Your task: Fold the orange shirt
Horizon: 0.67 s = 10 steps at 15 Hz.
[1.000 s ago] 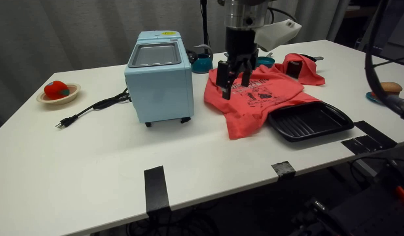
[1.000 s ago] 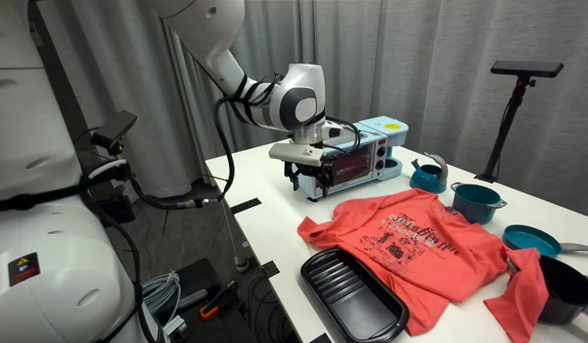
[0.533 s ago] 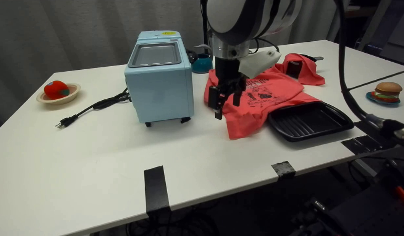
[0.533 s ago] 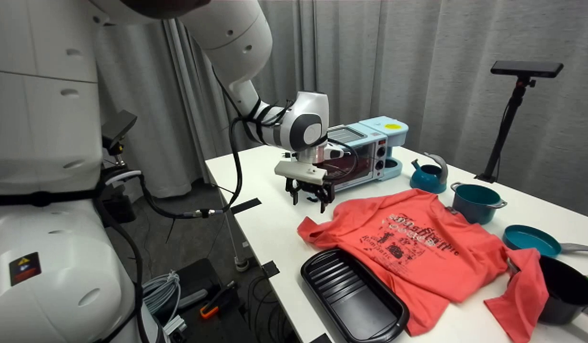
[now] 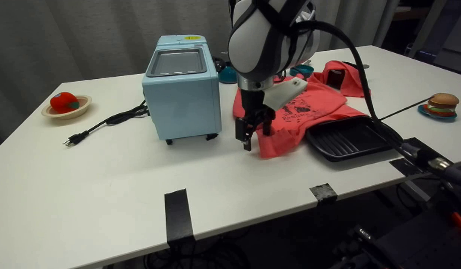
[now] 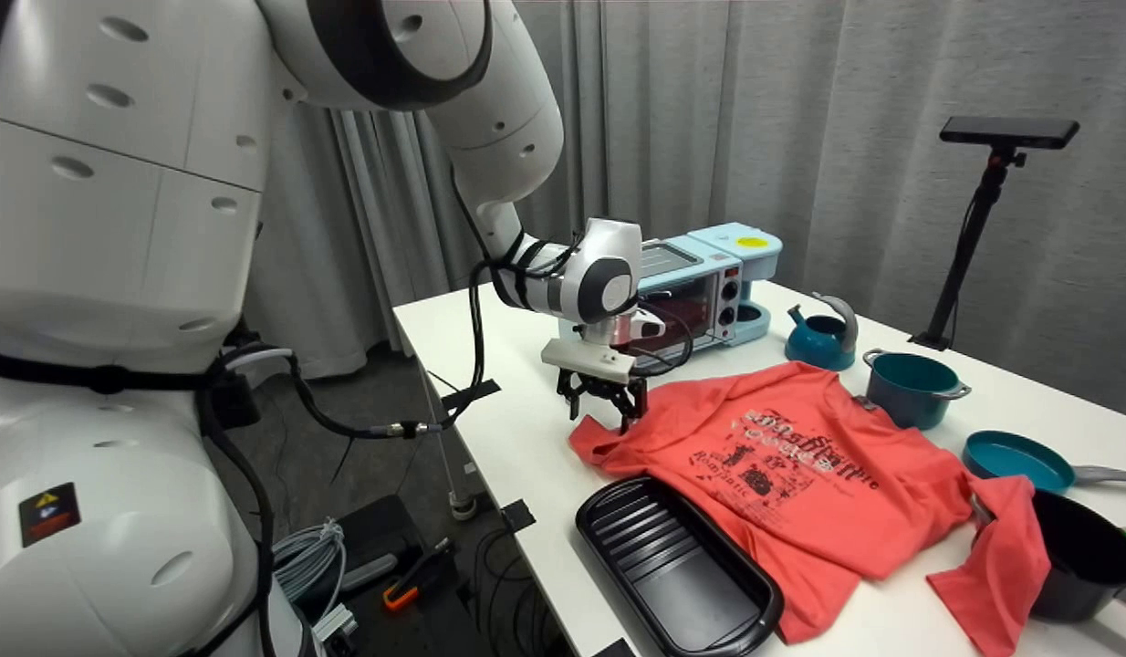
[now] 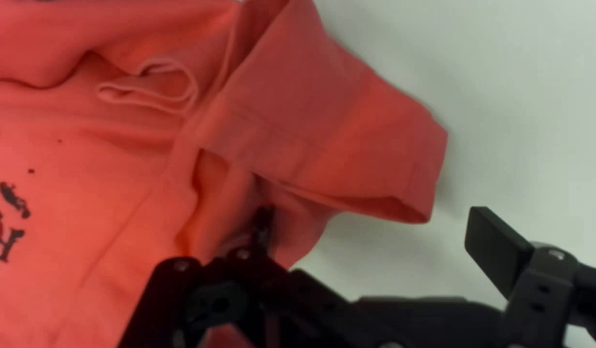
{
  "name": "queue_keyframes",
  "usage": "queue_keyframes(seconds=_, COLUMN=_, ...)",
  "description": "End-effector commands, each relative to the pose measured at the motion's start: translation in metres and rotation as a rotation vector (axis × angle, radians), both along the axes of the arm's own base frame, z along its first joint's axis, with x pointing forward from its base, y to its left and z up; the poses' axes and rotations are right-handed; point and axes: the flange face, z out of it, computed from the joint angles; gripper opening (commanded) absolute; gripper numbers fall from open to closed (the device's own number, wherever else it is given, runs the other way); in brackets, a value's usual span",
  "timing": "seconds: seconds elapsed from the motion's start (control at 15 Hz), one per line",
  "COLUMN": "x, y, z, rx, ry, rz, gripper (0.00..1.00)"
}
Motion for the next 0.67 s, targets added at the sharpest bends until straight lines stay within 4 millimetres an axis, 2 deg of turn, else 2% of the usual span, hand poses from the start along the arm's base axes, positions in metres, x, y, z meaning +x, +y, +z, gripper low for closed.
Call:
queue_keyframes(seconds=0.0, x=0.003, y=0.004, z=-0.013, rx=-0.039, ry=0.025, rz=0.002, gripper=1.0)
queue_keyframes(seconds=0.2, x=-0.006, y=0.009, z=-0.018, rx=-0.046, ry=0.041, rz=0.01, gripper=1.0)
queue_keyframes(seconds=0.47, x=-0.002, y=-0.001, z=-0.014, rx=-0.052, ry=0.04, rz=0.013, gripper=1.0)
queue_keyframes(seconds=0.53, x=-0.002, y=-0.002, z=-0.014, rx=-0.049, ry=0.044, rz=0.011, gripper=0.93)
queue_keyframes(seconds=0.6, x=-0.001, y=-0.004, z=-0.014, rx=-0.048, ry=0.044, rz=0.009, gripper=0.74)
